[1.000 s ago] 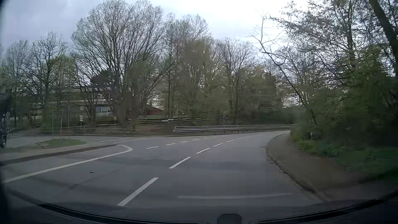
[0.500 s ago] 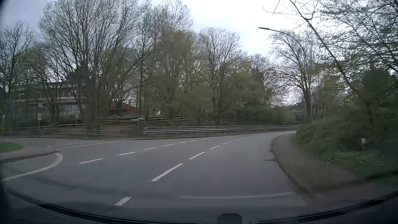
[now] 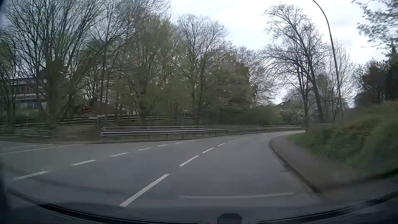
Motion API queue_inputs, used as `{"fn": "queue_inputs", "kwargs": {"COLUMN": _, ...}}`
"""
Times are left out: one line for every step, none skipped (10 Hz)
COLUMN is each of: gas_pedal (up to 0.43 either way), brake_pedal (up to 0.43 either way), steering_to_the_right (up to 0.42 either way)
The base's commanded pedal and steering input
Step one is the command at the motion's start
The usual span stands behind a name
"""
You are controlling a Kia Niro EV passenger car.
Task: Follow the waypoints while adhering to traffic rules and regulations
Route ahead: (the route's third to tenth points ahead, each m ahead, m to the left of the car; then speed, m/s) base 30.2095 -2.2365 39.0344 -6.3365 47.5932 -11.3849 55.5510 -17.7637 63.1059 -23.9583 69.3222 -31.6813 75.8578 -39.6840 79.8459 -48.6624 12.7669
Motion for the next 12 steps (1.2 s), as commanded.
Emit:
{"fn": "queue_inputs", "kwargs": {"gas_pedal": 0.157, "brake_pedal": 0.000, "steering_to_the_right": 0.057}}
{"fn": "queue_inputs", "kwargs": {"gas_pedal": 0.157, "brake_pedal": 0.000, "steering_to_the_right": 0.056}}
{"fn": "queue_inputs", "kwargs": {"gas_pedal": 0.157, "brake_pedal": 0.000, "steering_to_the_right": 0.056}}
{"fn": "queue_inputs", "kwargs": {"gas_pedal": 0.157, "brake_pedal": 0.006, "steering_to_the_right": 0.058}}
{"fn": "queue_inputs", "kwargs": {"gas_pedal": 0.157, "brake_pedal": 0.000, "steering_to_the_right": 0.064}}
{"fn": "queue_inputs", "kwargs": {"gas_pedal": 0.157, "brake_pedal": 0.000, "steering_to_the_right": 0.074}}
{"fn": "queue_inputs", "kwargs": {"gas_pedal": 0.150, "brake_pedal": 0.000, "steering_to_the_right": 0.075}}
{"fn": "queue_inputs", "kwargs": {"gas_pedal": 0.150, "brake_pedal": 0.000, "steering_to_the_right": 0.075}}
{"fn": "queue_inputs", "kwargs": {"gas_pedal": 0.150, "brake_pedal": 0.006, "steering_to_the_right": 0.073}}
{"fn": "queue_inputs", "kwargs": {"gas_pedal": 0.150, "brake_pedal": 0.006, "steering_to_the_right": 0.068}}
{"fn": "queue_inputs", "kwargs": {"gas_pedal": 0.150, "brake_pedal": 0.000, "steering_to_the_right": 0.066}}
{"fn": "queue_inputs", "kwargs": {"gas_pedal": 0.150, "brake_pedal": 0.000, "steering_to_the_right": 0.065}}
